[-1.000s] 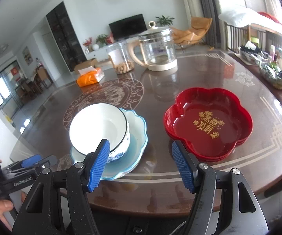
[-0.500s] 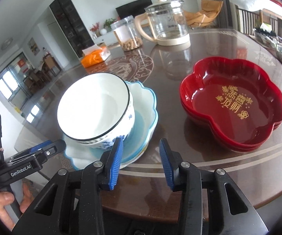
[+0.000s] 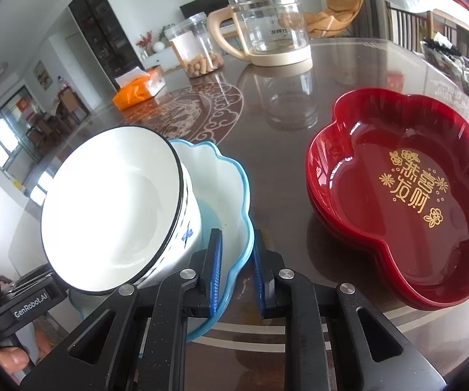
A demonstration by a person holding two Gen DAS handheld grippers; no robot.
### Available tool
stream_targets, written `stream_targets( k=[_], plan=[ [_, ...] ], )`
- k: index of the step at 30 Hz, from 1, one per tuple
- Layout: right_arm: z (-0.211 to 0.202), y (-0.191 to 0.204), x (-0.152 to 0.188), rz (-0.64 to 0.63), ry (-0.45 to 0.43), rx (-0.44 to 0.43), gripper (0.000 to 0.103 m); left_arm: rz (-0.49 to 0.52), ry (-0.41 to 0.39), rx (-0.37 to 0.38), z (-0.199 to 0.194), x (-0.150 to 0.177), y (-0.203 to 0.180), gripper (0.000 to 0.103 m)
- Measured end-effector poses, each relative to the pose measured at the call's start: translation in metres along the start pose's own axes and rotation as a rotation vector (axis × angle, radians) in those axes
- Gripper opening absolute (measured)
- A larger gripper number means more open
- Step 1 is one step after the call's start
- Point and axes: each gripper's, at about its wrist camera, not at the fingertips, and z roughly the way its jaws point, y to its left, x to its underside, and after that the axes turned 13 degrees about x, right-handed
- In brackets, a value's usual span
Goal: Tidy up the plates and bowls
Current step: 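Close both grippers on the scalloped bowl rim under the stacked bowls, then carry the bowl stack with both grippers onto the red plates and lower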
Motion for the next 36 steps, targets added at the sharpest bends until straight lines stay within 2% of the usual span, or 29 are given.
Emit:
stream_targets(
  k=[2, 3, 8, 14, 19, 23, 32, 36],
  plan=[
    [0.005, 0.000, 0.000, -0.001, 0.020, -0.008, 0.019, 0.016, 0.023, 0.025, 0.008, -0.002, -0.006, 0.019],
    [0.006, -0.001, 0.000, -0.001, 0.026, -0.009, 0.018, 0.033, 0.020, -0.002, 0.010, -0.002, -0.010, 0.017],
    [0.007, -0.003, -0.003, 0.014, 0.049, -0.036, 0.018, -0.012, 0.016, 0.017, 0.006, -0.002, -0.006, 0.016],
    [-0.009, 0.005, -0.006, -0.010, 0.023, -0.037, 0.019, 0.000, 0.012, -0.006, -0.011, -0.001, -0.015, 0.016],
    [-0.029, -0.001, -0.014, 0.023, 0.005, -0.071, 0.019, 0.040, -0.015, -0.003, -0.030, -0.017, -0.039, 0.016],
    [-0.055, -0.015, -0.028, 0.044, -0.041, -0.058, 0.019, 0.084, -0.023, 0.037, -0.032, -0.035, -0.070, 0.016],
    [-0.087, -0.087, -0.059, 0.116, -0.106, 0.046, 0.020, 0.160, 0.015, 0.162, 0.021, -0.062, -0.148, 0.016],
    [-0.083, -0.121, -0.067, 0.147, -0.108, 0.104, 0.020, 0.185, 0.054, 0.182, 0.055, -0.060, -0.177, 0.016]
  ],
)
